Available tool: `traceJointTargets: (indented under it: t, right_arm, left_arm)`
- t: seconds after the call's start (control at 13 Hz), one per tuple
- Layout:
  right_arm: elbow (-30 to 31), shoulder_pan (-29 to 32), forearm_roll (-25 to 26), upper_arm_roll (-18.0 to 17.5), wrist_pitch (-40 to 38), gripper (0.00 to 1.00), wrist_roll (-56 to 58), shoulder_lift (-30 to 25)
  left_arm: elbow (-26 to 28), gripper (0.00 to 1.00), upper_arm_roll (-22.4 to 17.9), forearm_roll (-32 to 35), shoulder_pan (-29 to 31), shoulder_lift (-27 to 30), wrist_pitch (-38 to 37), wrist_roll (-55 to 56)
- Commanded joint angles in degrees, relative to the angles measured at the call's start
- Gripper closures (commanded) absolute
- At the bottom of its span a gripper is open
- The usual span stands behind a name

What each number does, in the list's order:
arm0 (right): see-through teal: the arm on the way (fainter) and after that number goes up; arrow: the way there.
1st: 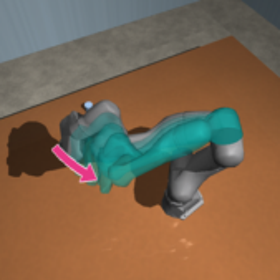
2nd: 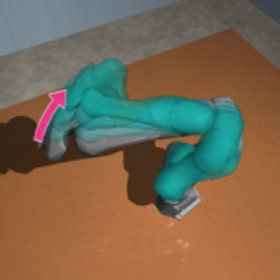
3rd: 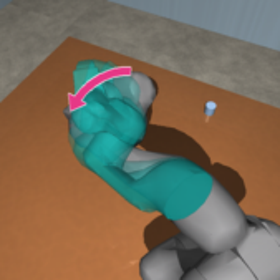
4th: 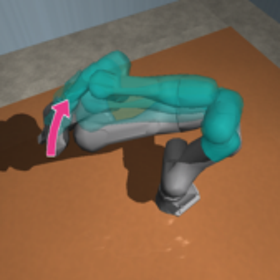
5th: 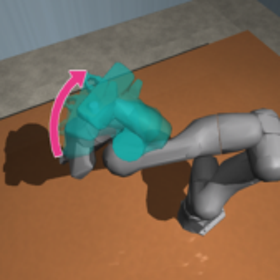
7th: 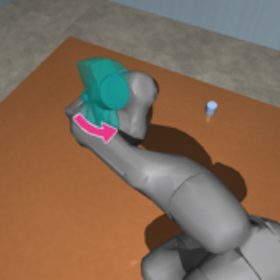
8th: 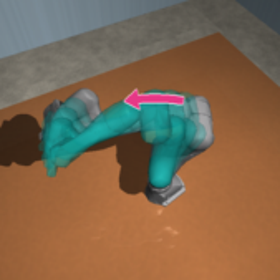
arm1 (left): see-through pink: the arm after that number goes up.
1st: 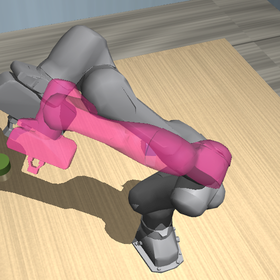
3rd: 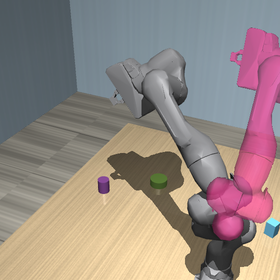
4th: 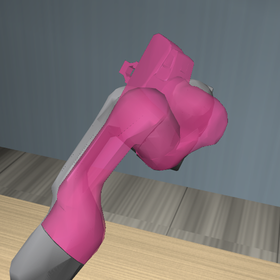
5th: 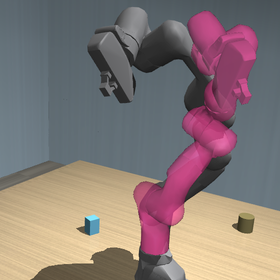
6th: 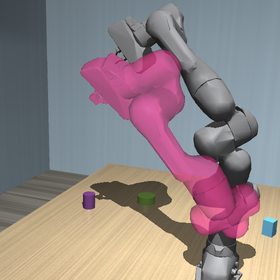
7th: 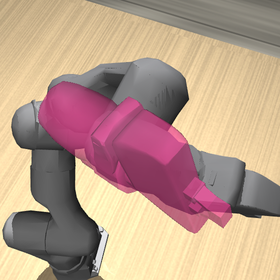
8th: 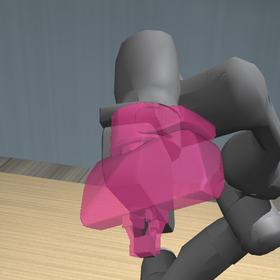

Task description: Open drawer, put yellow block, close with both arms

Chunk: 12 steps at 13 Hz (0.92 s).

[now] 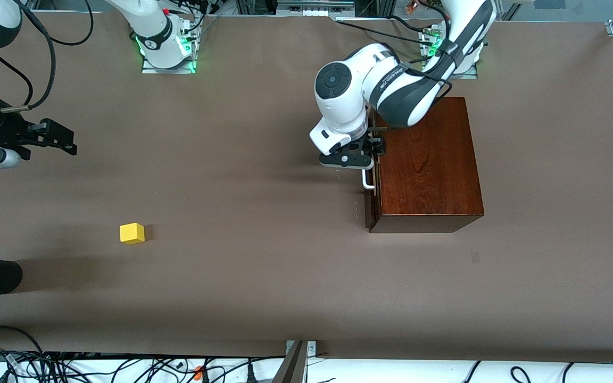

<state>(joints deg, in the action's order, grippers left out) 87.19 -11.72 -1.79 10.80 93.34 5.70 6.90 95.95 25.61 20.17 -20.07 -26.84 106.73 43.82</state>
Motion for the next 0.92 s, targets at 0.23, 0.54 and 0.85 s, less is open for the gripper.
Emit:
traceJointTargets:
  t: [0.23, 0.54, 0.85]
  right_arm:
    - [1.14, 0.20, -1.11, 0.10, -0.26, 0.00, 0.89, -1.36]
    - [1.14, 0.20, -1.11, 0.10, -0.35, 0.00, 0.98, -1.36]
    - [1.14, 0.20, -1.11, 0.19, -0.35, 0.00, 0.89, -1.28]
  left_arm:
    - [0.38, 0.00, 0.23, 3.64, -1.46, -1.90, -0.21, 1.88]
    - [0.90, 0.00, 0.14, 4.44, -1.47, -2.95, 1.28, 1.88]
    - [1.52, 0.00, 0.14, 4.35, -1.38, -3.74, 3.39, 3.20]
